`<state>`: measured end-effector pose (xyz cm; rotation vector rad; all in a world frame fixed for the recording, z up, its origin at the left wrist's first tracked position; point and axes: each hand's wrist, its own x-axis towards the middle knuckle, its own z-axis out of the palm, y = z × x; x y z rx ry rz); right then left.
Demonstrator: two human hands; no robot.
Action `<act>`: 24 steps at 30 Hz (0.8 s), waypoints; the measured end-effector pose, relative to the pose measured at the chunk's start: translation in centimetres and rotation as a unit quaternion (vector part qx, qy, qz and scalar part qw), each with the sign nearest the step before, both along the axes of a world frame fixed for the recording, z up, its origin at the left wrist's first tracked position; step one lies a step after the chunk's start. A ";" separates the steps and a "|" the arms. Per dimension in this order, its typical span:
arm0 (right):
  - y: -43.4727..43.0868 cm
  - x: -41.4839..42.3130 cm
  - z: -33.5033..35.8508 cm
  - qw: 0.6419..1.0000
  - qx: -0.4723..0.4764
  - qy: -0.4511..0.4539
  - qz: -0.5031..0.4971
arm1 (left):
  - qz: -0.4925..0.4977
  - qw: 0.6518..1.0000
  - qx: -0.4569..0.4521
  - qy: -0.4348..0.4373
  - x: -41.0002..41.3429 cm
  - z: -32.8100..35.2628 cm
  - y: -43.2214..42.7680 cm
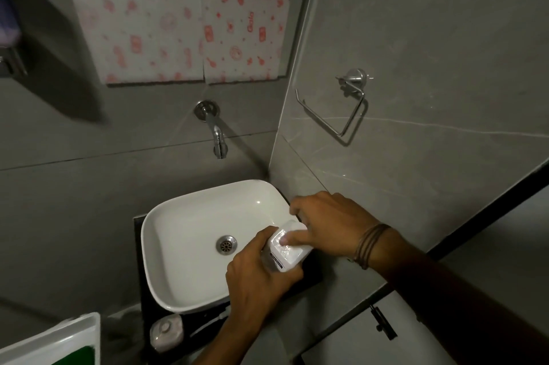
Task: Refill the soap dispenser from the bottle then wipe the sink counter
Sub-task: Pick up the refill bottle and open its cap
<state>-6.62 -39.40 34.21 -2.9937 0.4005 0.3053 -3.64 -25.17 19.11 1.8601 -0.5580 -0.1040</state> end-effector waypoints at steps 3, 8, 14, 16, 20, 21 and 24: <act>0.0 0.0 -0.1 0.999 0.028 -0.009 0.017 | -0.002 1.000 0.005 -0.004 0.1 0.2 0.2; 0.1 0.2 0.3 0.999 0.030 -0.020 -0.010 | 0.007 1.000 0.000 0.012 0.3 0.4 -0.1; -0.2 -0.1 0.4 0.994 0.099 -0.046 0.005 | 0.008 1.000 -0.021 0.004 0.7 0.1 -0.6; -0.2 0.1 0.4 0.999 0.046 -0.026 -0.002 | 0.010 1.000 -0.015 0.016 0.7 -0.1 -0.9; -0.6 -0.3 0.3 0.992 0.119 -0.037 0.013 | 0.011 1.000 -0.018 0.013 0.8 -0.4 -1.2; -0.7 -0.4 0.3 0.991 0.123 -0.042 0.008 | 0.008 1.000 -0.022 0.018 0.9 -0.5 -1.2; -1.1 0.0 -0.2 0.998 0.051 -0.025 -0.006 | 0.007 1.000 -0.017 0.010 0.9 -0.8 -1.6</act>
